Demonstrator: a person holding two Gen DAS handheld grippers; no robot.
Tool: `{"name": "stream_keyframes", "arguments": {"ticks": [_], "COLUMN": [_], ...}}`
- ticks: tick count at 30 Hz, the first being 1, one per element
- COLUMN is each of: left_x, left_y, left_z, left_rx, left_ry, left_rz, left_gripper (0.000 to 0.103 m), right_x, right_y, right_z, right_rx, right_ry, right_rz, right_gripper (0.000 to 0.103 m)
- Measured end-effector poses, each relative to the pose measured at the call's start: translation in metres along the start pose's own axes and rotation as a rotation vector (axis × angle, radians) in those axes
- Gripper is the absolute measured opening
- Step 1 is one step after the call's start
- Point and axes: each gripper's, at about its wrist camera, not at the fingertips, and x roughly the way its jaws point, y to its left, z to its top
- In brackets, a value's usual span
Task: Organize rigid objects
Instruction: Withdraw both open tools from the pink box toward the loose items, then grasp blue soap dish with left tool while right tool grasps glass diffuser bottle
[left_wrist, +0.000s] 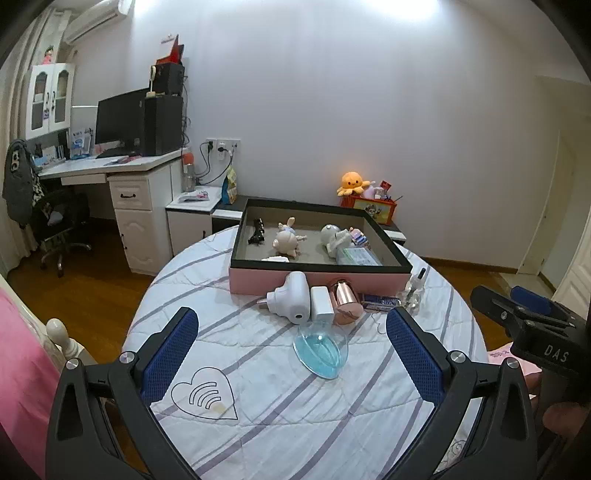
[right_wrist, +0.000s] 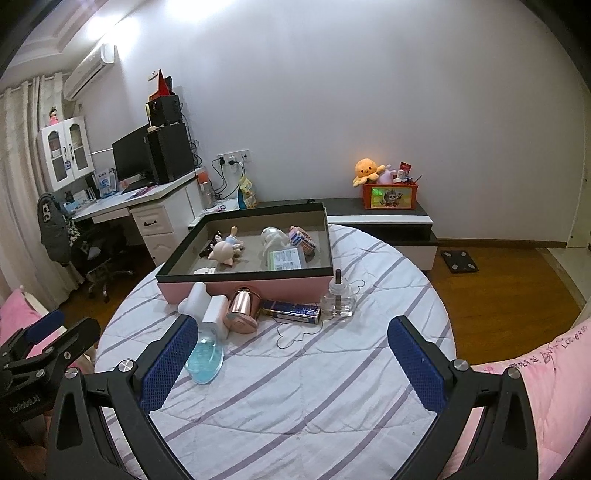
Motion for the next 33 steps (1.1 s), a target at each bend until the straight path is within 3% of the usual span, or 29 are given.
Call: {"name": "stream_keyframes", "arguments": {"ticks": [9, 20, 33], "left_x": [0.028, 0.082, 0.150], "left_y": [-0.004, -0.017, -0.015], "left_z": [-0.017, -0.042, -0.047], "left_rx": [-0.001, -0.006, -0.035], "left_ry": [0.080, 0.194, 0.326], "left_rz": [-0.020, -0.045, -0.031], "left_gripper": [0.103, 0.103, 0.099], "right_x": [0.018, 0.069, 0.121], "right_y": [-0.014, -0.056, -0.063], "right_z": [-0.008, -0.024, -0.019], "right_rx": [0.000, 0.052, 0.058], "right_ry": [0.051, 0.156, 0.224], "right_rz": [-0.021, -0.067, -0.051], "right_gripper": [0.103, 0.103, 0.103]}}
